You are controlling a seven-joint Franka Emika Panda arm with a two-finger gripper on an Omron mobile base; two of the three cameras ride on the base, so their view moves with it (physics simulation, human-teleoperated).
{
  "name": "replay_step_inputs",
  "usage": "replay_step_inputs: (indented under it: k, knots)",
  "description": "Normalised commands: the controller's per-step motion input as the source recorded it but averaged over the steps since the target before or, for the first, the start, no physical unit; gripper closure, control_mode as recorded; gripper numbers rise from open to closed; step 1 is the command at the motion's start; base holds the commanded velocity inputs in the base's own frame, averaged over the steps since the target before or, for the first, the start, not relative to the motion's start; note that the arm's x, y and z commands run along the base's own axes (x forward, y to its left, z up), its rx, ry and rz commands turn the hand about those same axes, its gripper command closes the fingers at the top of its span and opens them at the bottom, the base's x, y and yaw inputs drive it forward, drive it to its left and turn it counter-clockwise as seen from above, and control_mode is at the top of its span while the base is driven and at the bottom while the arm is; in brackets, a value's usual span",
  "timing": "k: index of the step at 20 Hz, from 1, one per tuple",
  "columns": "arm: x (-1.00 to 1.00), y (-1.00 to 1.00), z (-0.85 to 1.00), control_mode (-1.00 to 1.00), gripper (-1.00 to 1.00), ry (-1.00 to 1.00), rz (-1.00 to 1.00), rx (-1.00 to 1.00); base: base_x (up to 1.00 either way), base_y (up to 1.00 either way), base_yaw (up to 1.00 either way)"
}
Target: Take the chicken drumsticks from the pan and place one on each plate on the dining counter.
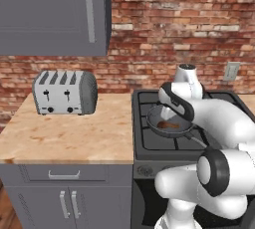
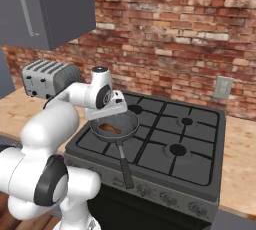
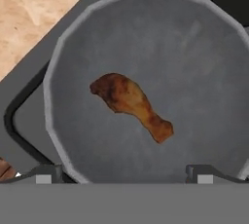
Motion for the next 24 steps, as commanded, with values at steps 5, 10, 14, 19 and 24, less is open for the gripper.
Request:
replay_step_inputs:
  k: [5, 10, 14, 19, 24]
  knots:
    - [0.2, -0.01, -0.27, -1.0, -1.0, -0.08, 0.0, 0.0, 0.0, 0.0, 0.0]
    - [0.1, 0.0, -0.27, -1.0, -1.0, -0.02, 0.0, 0.0, 0.0, 0.0, 0.0]
    - [0.21, 0.0, -0.13, -1.0, -1.0, 0.0, 0.0, 0.0, 0.0, 0.0, 0.0]
    - [0.25, 0.0, -0.1, -1.0, -1.0, 0.0, 0.0, 0.0, 0.0, 0.0, 0.0]
    - [0.2, 0.0, -0.11, -1.0, -1.0, 0.0, 0.0, 0.0, 0.0, 0.0, 0.0]
